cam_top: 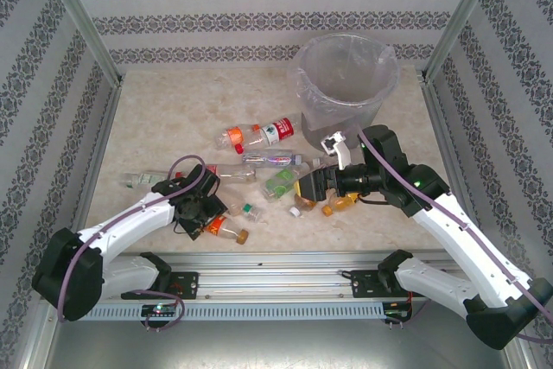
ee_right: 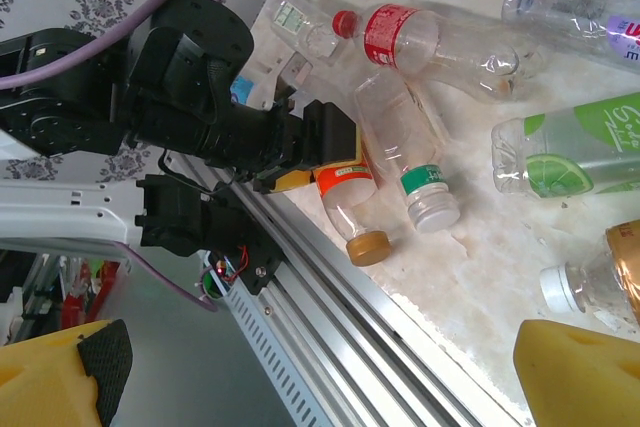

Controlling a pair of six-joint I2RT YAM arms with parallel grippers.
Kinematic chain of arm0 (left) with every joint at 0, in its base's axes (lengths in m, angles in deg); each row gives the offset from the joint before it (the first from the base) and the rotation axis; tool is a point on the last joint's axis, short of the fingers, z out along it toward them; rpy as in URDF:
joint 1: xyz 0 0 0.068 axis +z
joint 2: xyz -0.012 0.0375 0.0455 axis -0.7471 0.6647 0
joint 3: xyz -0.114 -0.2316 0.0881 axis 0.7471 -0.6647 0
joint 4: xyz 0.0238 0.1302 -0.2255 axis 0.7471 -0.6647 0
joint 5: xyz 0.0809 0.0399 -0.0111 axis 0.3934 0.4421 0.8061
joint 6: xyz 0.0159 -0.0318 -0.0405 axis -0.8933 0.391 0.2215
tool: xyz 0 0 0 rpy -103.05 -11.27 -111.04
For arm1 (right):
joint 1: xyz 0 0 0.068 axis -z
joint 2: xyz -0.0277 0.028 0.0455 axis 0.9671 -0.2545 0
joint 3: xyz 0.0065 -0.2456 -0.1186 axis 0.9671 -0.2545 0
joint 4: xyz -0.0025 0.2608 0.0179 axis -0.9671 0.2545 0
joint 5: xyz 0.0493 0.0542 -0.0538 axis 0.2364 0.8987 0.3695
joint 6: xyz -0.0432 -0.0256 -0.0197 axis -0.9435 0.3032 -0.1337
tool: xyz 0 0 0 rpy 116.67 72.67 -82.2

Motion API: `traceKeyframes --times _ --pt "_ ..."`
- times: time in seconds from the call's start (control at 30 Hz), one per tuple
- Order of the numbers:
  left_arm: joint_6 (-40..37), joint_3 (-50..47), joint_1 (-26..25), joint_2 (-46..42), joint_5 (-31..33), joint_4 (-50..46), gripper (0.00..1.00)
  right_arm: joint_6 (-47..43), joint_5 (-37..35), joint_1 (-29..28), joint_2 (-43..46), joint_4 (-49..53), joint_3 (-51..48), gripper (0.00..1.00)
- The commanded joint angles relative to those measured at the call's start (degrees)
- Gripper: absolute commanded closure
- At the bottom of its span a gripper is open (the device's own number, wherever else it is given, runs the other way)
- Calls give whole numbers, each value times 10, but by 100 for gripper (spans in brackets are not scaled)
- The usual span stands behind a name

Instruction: Put the plastic bottles in the bin

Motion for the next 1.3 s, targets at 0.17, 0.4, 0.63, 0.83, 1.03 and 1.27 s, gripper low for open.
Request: traceKeyframes --times 0.17,0.4,0.63,0.83,1.03,1.27 --pt "-12 -14 6 11 -1 10 28 4 4 -12 10 -7 -15 2" --pt "-39 4 7 -5 1 -6 34 8 4 -14 13 -9 -23 2" --pt "-82 52 7 -62 8 -78 44 29 15 -20 18 -33 -38 2" --pt "-110 105 6 -100 -1 -98 44 74 14 -39 10 -102 -68 3" --pt "-124 174 6 -70 -52 -25 44 117 -8 -74 -37 -185 -80 7" --pt "-102 206 -5 -38 -96 89 45 165 -57 -113 -100 -264 -80 13"
